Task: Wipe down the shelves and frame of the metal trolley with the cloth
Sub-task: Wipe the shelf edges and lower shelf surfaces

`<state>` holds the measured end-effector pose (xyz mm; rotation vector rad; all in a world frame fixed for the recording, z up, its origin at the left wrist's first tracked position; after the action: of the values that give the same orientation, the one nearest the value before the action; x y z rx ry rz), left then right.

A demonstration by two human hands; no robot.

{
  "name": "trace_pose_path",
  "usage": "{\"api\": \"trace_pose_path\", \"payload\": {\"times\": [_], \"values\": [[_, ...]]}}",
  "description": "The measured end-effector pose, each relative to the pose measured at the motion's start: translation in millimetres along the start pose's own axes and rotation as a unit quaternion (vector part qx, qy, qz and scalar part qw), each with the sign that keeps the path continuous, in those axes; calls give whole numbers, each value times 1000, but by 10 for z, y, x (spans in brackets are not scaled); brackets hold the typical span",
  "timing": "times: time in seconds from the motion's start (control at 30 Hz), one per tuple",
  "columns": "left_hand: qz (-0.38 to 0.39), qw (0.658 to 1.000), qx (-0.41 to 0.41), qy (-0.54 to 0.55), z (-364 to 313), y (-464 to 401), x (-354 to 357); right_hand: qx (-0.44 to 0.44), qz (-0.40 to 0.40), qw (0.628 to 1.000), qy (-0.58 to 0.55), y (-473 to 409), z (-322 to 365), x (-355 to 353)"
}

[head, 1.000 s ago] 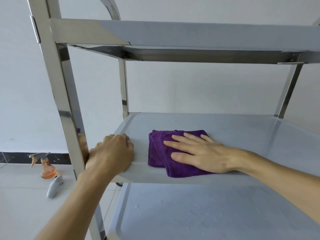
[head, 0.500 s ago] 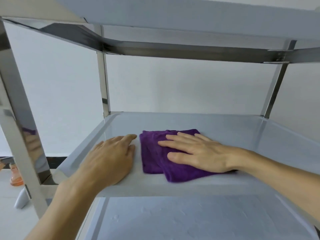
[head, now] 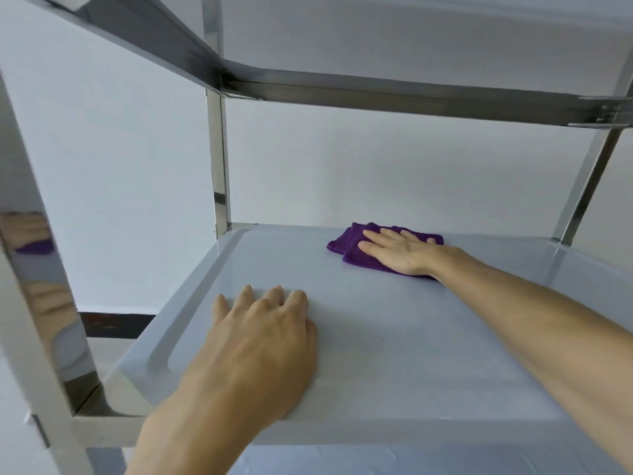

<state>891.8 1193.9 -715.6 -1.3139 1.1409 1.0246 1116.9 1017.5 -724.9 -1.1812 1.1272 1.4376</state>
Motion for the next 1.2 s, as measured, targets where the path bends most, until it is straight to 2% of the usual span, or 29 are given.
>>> {"api": "trace_pose_path", "payload": {"times": [0.27,0.6,0.67,0.77,0.83,0.9,1.0,1.2], "values": [[-26,999,-28,18,-2,-123,-15,-97,33,995,5,620,348,149],[-15,999,-33,28,-41,-143,-27,-171,50,984,-18,1954,48,210],[-20,999,-39,21,-22,-143,-26,-196,17,980,-15,2242,-48,220],[-62,998,-17,18,-60,-87,-140,-227,-116,965,54,2558,-143,209],[-140,989,23,36,-149,44,-311,-238,-211,945,79,2678,-129,158],[-229,967,96,51,-310,282,-445,-251,-267,928,66,2734,-88,106],[-229,955,183,44,-560,605,-324,-270,-313,908,66,2754,-51,92],[-251,947,199,-18,-584,729,-269,-303,-371,874,81,2789,-46,84]]}}
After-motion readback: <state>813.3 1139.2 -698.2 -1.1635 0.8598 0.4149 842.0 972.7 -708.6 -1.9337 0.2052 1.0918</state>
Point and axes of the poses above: each hand's wrist, its own y-axis away from the middle knuckle, its own x-axis out of the palm, z = x × y, the point moved 10 cm from there along -y, towards the middle knuckle, and after that the axes turned 5 degrees about x, right-handed, at the moved point
